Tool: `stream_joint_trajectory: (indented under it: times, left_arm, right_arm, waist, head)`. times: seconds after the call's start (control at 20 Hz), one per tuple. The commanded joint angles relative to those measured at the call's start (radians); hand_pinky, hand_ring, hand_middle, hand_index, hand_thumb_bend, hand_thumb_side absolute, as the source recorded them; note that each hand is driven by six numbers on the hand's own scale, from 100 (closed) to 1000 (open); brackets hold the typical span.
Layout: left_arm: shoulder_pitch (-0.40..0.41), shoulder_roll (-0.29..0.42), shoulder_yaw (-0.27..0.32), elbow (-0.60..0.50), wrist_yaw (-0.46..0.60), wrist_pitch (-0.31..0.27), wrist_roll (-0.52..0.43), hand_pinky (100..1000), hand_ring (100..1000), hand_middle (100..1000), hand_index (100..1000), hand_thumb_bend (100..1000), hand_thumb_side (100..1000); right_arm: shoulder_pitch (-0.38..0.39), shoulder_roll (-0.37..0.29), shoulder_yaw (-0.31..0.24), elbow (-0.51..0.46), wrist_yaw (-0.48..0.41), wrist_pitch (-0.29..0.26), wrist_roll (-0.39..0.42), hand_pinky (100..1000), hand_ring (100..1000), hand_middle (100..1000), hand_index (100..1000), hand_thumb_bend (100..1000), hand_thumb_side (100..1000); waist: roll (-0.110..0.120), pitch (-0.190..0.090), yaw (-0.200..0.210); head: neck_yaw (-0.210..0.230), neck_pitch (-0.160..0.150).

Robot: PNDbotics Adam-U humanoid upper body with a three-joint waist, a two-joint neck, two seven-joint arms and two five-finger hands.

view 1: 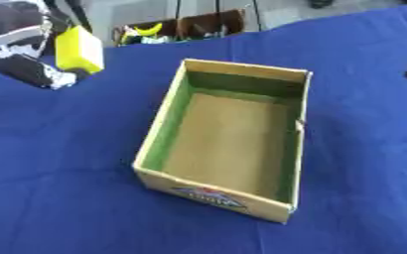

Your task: Pick up objects on the table and place them in the box.

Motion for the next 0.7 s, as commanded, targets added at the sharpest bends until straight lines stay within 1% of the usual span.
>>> stream_joint_trajectory:
  times: [0.05, 0.25, 0.45, 0.6, 0.7]
  left_arm:
    - [-0.043, -0.017, -0.017, -0.083, 0.035, -0.002, -0.029, 399, 608, 651, 721, 100, 615]
    - [-0.09, -0.082, -0.038, -0.108, 0.057, 0.011, -0.082, 394, 603, 636, 712, 100, 614]
    - [-0.124, -0.137, -0.056, -0.097, 0.059, 0.012, -0.118, 389, 600, 632, 711, 100, 616]
    - [-0.148, -0.176, -0.071, -0.094, 0.04, 0.005, -0.135, 391, 601, 633, 711, 100, 614]
    - [-0.163, -0.204, -0.079, -0.091, 0.014, 0.001, -0.142, 393, 602, 634, 711, 100, 614]
  right_arm:
    - [-0.013, -0.002, 0.003, -0.017, 0.007, -0.003, 0.004, 875, 1000, 654, 836, 100, 793]
    - [-0.016, -0.001, 0.004, -0.016, 0.008, -0.002, 0.005, 875, 1000, 655, 837, 100, 794]
    - [-0.018, -0.002, 0.004, -0.017, 0.006, -0.002, 0.003, 875, 1000, 655, 837, 100, 794]
    - [-0.021, -0.003, 0.003, -0.019, 0.005, -0.002, 0.001, 875, 1000, 655, 837, 100, 793]
    - [-0.023, -0.003, 0.002, -0.02, 0.004, 0.0, -0.002, 875, 1000, 654, 836, 100, 793]
  waist:
    - [-0.009, -0.03, 0.001]
    - [-0.012, -0.029, -0.005]
    - [-0.012, -0.023, -0.009]
    - [-0.012, -0.016, -0.01]
    - [-0.012, -0.012, -0.014]
  head:
    - [0.006, 0.006]
    - [0.012, 0.005]
    - [0.014, 0.018]
    - [0.016, 0.022]
    - [0.019, 0.019]
